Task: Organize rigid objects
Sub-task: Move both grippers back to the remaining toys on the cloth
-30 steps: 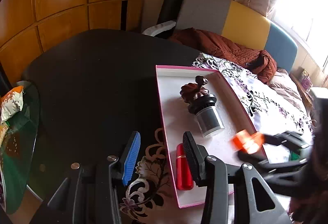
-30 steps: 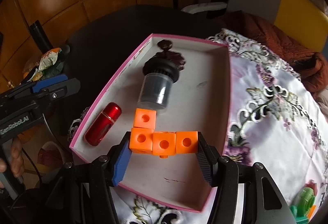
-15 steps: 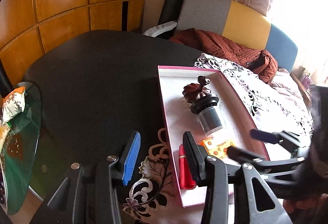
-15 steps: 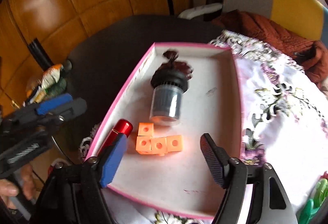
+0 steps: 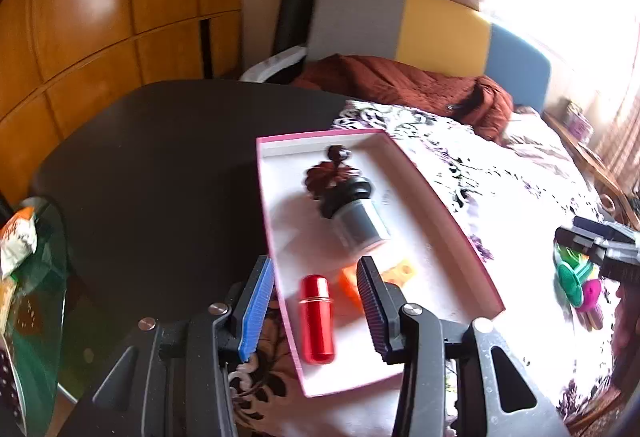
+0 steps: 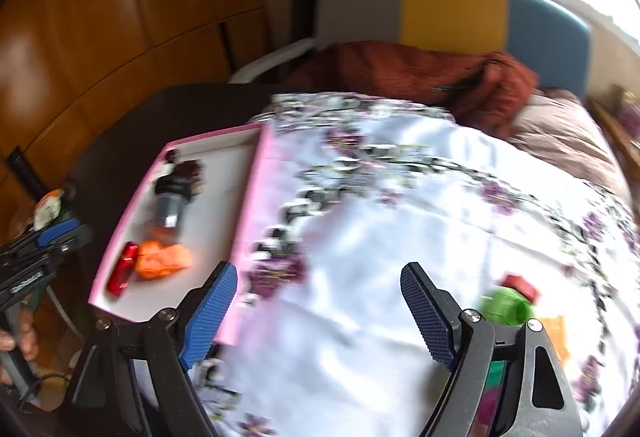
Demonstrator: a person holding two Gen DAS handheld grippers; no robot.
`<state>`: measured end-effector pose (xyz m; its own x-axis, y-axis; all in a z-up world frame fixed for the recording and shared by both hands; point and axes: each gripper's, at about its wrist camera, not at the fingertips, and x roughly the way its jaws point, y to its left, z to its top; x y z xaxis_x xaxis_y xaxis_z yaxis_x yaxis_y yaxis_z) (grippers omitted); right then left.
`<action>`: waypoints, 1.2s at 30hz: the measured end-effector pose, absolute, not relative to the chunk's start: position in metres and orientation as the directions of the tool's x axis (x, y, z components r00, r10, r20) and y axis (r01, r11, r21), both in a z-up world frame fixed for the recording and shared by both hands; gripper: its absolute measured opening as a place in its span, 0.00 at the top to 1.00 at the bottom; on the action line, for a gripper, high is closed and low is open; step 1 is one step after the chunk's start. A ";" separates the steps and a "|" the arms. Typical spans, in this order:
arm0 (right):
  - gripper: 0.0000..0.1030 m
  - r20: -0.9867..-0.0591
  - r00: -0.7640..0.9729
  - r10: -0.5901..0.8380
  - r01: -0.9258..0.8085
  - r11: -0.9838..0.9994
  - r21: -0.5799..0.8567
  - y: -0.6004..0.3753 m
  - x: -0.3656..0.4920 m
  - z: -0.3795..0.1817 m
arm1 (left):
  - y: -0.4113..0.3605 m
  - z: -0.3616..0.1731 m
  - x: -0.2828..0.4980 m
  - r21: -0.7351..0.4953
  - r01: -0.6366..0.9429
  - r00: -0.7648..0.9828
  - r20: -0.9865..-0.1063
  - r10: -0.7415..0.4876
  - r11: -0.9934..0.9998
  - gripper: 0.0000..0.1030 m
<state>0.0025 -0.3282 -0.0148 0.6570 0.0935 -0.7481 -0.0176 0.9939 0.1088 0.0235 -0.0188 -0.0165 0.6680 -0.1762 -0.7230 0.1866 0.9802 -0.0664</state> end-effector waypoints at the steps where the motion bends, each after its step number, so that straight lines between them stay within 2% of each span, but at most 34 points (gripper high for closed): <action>1: 0.16 -0.746 0.663 0.058 0.027 0.995 0.101 -0.345 -0.002 -0.013 | -0.024 -0.016 0.023 -0.062 0.201 0.665 -0.724 -0.183 0.978 0.58; 8: 0.15 -0.729 0.635 -0.255 0.444 0.893 0.074 -0.471 -0.040 -0.019 | -0.058 -0.016 0.019 -0.074 0.291 0.626 -0.739 -0.249 0.954 0.58; 12: 0.15 -0.746 0.578 -0.331 0.638 0.753 0.160 -0.523 -0.063 -0.030 | -0.083 -0.019 0.012 -0.072 0.369 0.594 -0.749 -0.294 0.927 0.58; 15: 0.14 -0.740 0.595 -0.314 0.663 0.712 0.231 -0.537 -0.070 -0.031 | -0.104 -0.024 0.007 -0.068 0.419 0.565 -0.761 -0.318 0.905 0.58; 24: 0.11 -0.767 0.567 -0.301 0.677 0.701 0.225 -0.536 -0.070 -0.038 | -0.173 -0.033 -0.007 -0.083 0.591 0.451 -0.791 -0.414 0.802 0.58; 36: 0.11 -0.769 0.569 -0.290 0.709 0.646 0.281 -0.549 -0.079 -0.038 | -0.279 -0.029 -0.023 -0.099 0.821 0.291 -0.776 -0.560 0.563 0.60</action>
